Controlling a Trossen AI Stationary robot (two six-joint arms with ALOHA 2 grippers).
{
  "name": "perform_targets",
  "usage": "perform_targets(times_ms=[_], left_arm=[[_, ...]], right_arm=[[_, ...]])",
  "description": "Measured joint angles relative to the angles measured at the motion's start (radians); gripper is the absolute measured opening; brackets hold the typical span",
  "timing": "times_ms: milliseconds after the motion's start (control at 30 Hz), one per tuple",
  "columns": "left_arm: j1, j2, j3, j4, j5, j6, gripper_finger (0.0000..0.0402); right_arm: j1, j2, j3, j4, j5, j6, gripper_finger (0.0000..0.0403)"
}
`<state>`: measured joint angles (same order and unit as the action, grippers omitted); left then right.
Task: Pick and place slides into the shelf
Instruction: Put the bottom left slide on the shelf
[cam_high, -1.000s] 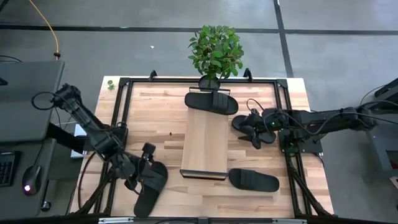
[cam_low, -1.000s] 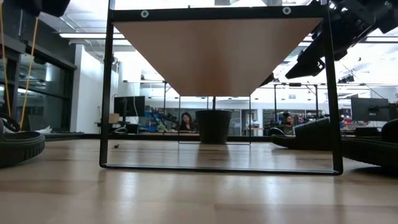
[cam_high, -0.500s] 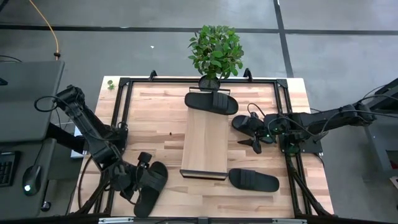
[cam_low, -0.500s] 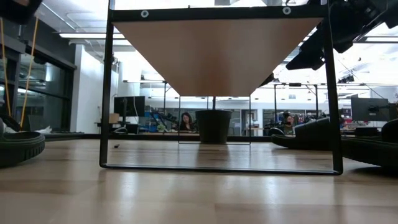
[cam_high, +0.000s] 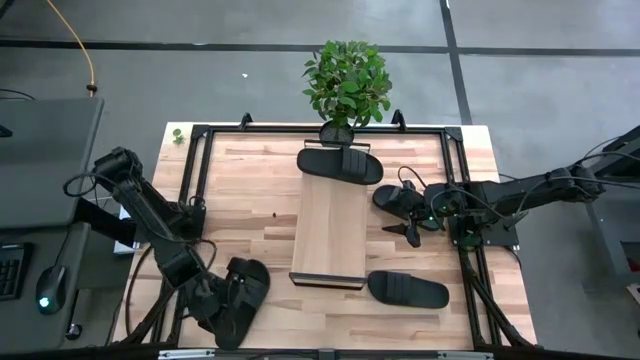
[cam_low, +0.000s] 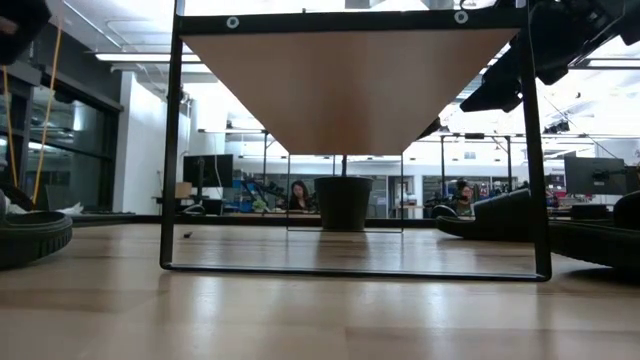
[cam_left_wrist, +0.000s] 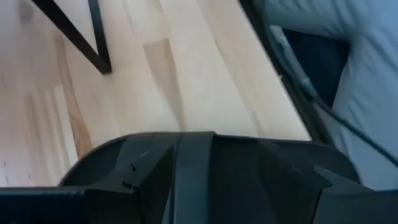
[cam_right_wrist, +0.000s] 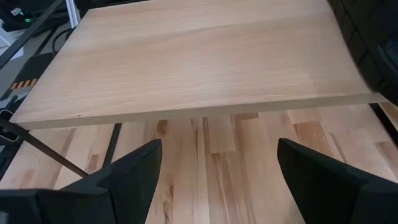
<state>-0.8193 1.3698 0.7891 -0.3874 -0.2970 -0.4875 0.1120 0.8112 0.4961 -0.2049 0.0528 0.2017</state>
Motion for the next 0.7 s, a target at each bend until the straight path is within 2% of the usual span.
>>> perform_targets(times_ms=[267,700], left_arm=[[0.001,0.083,0.000,-0.005,0.016,-0.025,0.0211],[0.001,0.110,0.023,-0.003,-0.036,-0.071,0.0211]], right_arm=[[0.000,0.000,0.000,0.003,0.000,-0.018,0.0310],[0.000,0.000,0.000,0.007,0.010,-0.049,0.0310]])
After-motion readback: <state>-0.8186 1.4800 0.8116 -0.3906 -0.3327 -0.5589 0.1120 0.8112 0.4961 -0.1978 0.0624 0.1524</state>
